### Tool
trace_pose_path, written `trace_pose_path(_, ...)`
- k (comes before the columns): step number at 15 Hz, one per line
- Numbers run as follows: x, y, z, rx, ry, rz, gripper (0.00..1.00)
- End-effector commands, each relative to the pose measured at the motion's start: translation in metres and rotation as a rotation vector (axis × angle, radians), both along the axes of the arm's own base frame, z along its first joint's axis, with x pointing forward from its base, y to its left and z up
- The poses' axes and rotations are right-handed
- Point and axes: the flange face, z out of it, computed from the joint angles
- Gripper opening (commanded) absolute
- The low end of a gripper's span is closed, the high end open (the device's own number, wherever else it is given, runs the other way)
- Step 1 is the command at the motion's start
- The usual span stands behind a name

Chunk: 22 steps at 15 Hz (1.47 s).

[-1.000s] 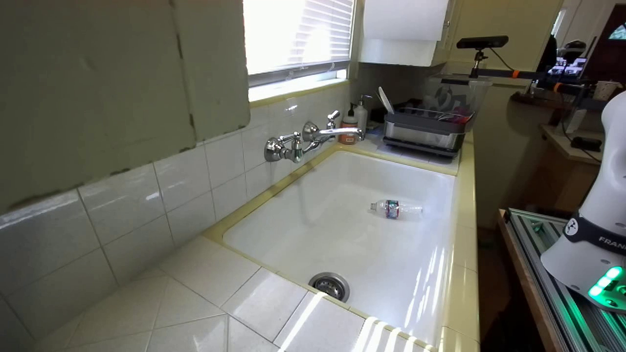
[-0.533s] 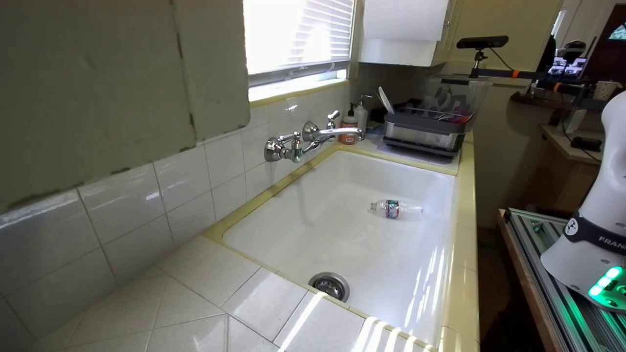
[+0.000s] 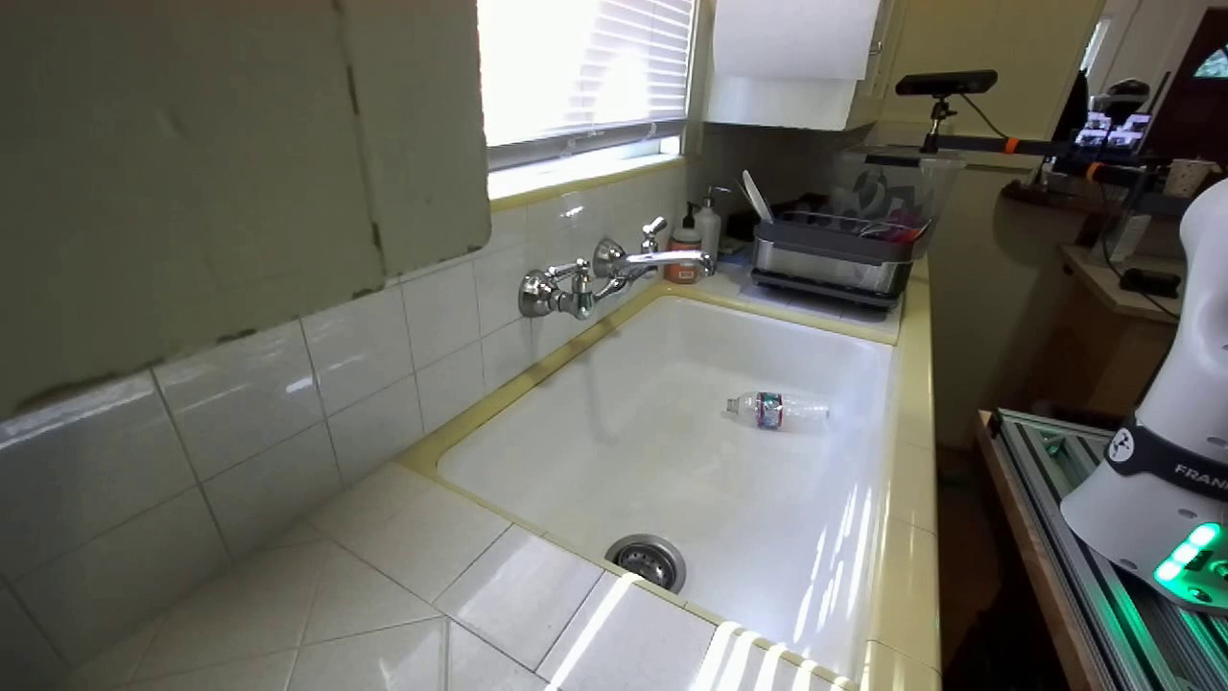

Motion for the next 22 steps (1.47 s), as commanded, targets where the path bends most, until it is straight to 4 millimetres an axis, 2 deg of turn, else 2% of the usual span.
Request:
trace_pose_path(1,0.000,0.007,0.007,-0.011,-0.021,-0.013,0.04)
trace_pose_path(12,-0.010,0.008,0.018,-0.028,-0.054,-0.008,0.04)
trace_pose_path(22,-0.014,0.006,0.016,-0.048,-0.050,-0.004,0.04)
